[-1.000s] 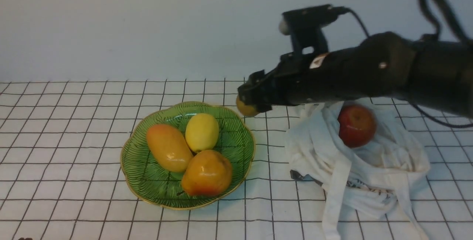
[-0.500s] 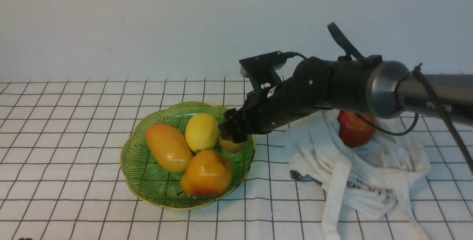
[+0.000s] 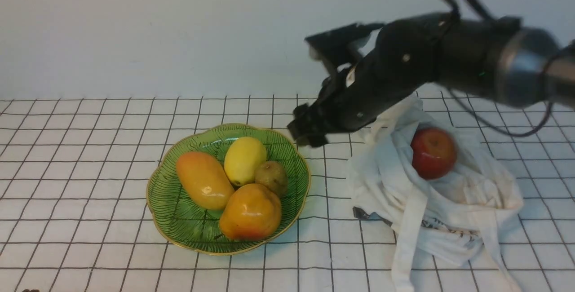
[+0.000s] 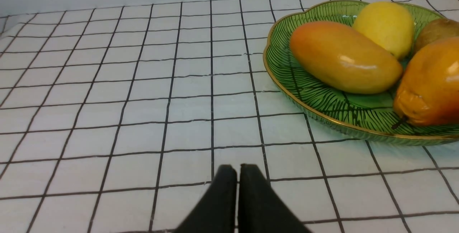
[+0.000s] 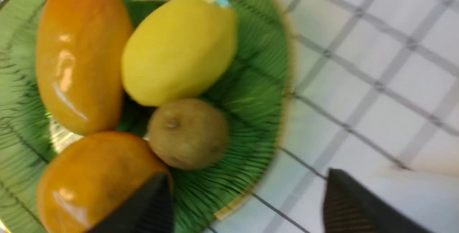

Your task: Take the fruit out of the bag on the white checkered tablecloth and place them on the plate.

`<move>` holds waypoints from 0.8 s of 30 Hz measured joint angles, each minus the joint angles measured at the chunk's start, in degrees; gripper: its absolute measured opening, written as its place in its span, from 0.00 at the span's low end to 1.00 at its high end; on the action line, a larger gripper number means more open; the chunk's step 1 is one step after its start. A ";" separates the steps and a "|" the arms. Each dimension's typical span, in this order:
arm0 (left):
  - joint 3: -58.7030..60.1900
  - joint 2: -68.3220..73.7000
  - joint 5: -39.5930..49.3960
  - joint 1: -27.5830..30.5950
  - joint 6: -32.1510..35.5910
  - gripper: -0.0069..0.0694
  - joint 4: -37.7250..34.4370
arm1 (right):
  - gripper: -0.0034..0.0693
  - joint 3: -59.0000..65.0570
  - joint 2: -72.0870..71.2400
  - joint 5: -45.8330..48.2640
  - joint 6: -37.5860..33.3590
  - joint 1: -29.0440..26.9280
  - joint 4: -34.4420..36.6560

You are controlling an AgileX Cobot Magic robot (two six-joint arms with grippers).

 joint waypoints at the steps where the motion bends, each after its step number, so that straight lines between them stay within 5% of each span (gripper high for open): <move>1: 0.00 0.00 0.00 0.00 0.00 0.08 0.00 | 0.42 0.00 -3.93 3.26 4.58 -0.19 -4.90; 4: 0.00 0.00 0.00 0.00 0.05 0.08 0.00 | 0.15 0.00 -11.63 10.19 12.27 -0.57 -15.21; 8: 0.00 0.00 0.00 0.00 0.05 0.08 0.00 | 0.04 2.29 -24.25 15.74 19.30 -0.58 -23.00; 13: 0.00 0.00 0.00 0.00 0.11 0.08 0.00 | 0.03 9.70 -42.43 14.50 22.51 -0.58 -24.75; 24: 0.00 0.00 0.00 0.00 0.17 0.08 0.00 | 0.03 46.25 -95.98 -6.88 25.74 -0.58 -26.15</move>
